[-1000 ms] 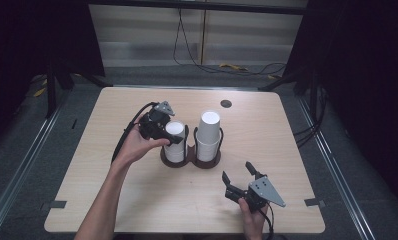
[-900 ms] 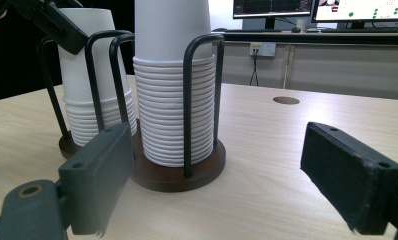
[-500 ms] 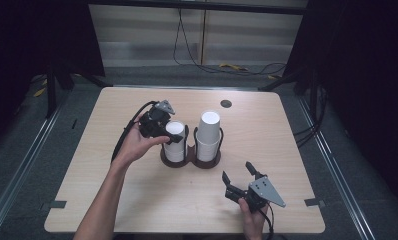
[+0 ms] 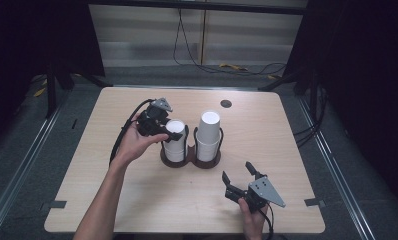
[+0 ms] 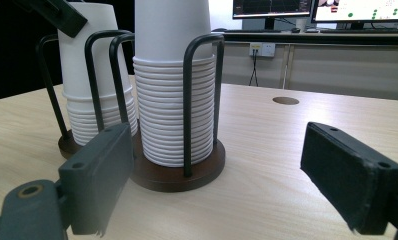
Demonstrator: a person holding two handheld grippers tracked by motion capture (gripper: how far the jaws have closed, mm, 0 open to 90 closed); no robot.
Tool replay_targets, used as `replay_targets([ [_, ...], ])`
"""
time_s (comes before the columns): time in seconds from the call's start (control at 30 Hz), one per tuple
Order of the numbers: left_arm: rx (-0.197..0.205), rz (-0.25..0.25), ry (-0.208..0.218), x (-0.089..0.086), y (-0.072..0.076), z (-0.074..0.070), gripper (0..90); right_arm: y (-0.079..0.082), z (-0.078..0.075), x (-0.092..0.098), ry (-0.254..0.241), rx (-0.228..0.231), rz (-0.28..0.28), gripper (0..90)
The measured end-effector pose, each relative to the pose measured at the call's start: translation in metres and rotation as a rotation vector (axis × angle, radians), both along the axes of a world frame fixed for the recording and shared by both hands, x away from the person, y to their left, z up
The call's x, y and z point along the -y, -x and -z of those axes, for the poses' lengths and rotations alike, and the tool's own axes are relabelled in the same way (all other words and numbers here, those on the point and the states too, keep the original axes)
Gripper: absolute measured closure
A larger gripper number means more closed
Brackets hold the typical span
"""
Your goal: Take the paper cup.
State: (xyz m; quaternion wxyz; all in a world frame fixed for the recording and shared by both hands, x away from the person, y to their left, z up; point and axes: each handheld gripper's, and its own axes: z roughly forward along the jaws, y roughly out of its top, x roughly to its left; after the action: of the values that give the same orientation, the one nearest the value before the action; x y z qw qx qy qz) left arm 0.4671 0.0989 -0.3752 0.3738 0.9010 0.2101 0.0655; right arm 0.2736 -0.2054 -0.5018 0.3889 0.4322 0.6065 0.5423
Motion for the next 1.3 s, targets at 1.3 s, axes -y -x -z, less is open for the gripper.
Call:
replay_targets([
  [1.3,0.069,-0.055,0.163,-0.022,0.015,-0.03,34.7,0.0,0.0,0.001,0.001,-0.005,-0.01,13.4],
])
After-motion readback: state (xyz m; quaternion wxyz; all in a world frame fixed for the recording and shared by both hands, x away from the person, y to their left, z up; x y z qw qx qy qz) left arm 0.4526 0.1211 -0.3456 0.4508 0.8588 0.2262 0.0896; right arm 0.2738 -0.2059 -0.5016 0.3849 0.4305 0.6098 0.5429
